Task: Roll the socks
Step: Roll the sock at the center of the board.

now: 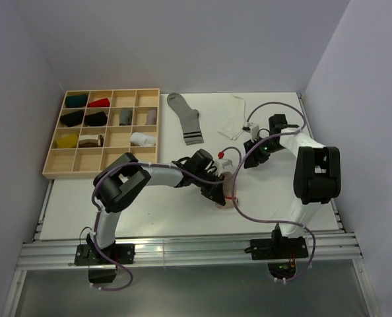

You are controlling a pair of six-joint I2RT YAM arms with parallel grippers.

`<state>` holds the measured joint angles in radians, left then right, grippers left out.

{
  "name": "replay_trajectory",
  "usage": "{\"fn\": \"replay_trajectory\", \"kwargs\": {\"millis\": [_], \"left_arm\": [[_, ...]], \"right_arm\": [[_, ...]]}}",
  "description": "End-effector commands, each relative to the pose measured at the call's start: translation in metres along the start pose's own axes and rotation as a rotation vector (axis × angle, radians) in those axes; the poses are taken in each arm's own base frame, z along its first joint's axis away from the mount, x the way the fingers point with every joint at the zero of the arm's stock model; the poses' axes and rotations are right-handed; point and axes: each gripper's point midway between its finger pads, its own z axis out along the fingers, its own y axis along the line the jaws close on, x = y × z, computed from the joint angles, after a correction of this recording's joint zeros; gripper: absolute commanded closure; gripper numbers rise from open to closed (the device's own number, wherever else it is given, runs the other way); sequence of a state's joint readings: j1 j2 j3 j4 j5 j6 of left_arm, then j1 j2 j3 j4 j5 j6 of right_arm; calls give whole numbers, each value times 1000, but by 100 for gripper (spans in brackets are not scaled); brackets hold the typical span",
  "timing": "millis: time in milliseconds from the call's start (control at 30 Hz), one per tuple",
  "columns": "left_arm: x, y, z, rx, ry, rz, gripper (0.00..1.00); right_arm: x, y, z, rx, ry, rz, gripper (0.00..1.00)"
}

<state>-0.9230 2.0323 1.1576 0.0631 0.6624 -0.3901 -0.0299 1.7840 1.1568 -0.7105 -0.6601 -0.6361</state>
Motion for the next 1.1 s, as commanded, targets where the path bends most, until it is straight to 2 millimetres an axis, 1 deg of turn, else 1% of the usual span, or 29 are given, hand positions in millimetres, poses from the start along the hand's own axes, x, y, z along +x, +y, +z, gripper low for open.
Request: {"fn": "replay_trajectory", "kwargs": {"millis": [0, 33, 67, 133, 167, 200, 233, 267, 300, 333, 367, 400, 433, 500, 533, 567, 600, 633, 700, 733, 767, 833, 967, 1067], "left_arm": [[78, 41, -18, -140, 201, -378, 100], [77, 47, -23, -146, 194, -423, 100], [77, 42, -25, -116, 200, -470, 100], [72, 45, -31, -96, 194, -535, 100], [72, 40, -34, -66, 206, -572, 100], [70, 38, -35, -45, 213, -592, 100], [70, 38, -34, -38, 223, -618, 100], [71, 34, -34, -15, 238, -648, 100], [72, 33, -34, -3, 247, -670, 100], [75, 35, -32, 7, 263, -699, 100], [75, 35, -32, 13, 267, -720, 100], [77, 35, -32, 21, 276, -731, 100], [79, 40, -32, 15, 287, -752, 100], [80, 42, -34, 22, 295, -764, 100], [81, 45, -34, 21, 299, -772, 100], [81, 47, -35, 20, 300, -775, 100], [81, 50, -36, 16, 300, -781, 100], [82, 51, -36, 17, 305, -783, 100], [82, 54, -38, 14, 305, -792, 100], [83, 55, -38, 13, 308, -795, 100], [84, 56, -38, 10, 308, -800, 100], [86, 58, -40, 7, 305, -817, 100], [85, 61, -42, 1, 289, -844, 100], [84, 64, -44, -12, 284, -851, 100]], "right_arm": [[-18, 5, -17, 59, -83, -40, 55], [-22, 9, -24, 72, -104, -67, 55], [-17, 11, -23, 78, -108, -73, 55], [-17, 16, -29, 87, -126, -116, 54], [-17, 24, -34, 80, -141, -144, 54], [-18, 28, -37, 80, -149, -159, 53], [-14, 34, -39, 68, -141, -185, 53], [-15, 42, -44, 64, -153, -220, 53], [-14, 46, -45, 61, -153, -239, 53], [-14, 56, -42, 53, -147, -288, 53], [-9, 64, -42, 54, -142, -322, 52], [-6, 75, -36, 52, -119, -373, 52], [3, 81, -27, 50, -101, -408, 52], [6, 98, -22, 64, -97, -501, 51], [6, 112, -12, 53, -86, -581, 50], [16, 120, -4, 35, -66, -607, 48], [18, 127, -1, 25, -66, -638, 48], [22, 138, 7, -7, -51, -680, 48], [25, 150, 12, -46, -43, -729, 48], [25, 151, 11, -45, -47, -730, 47], [27, 158, 14, -62, -41, -754, 47], [30, 162, 19, -68, -29, -778, 46], [37, 180, 30, -85, 8, -857, 46], [42, 185, 37, -86, 29, -886, 46]]}}
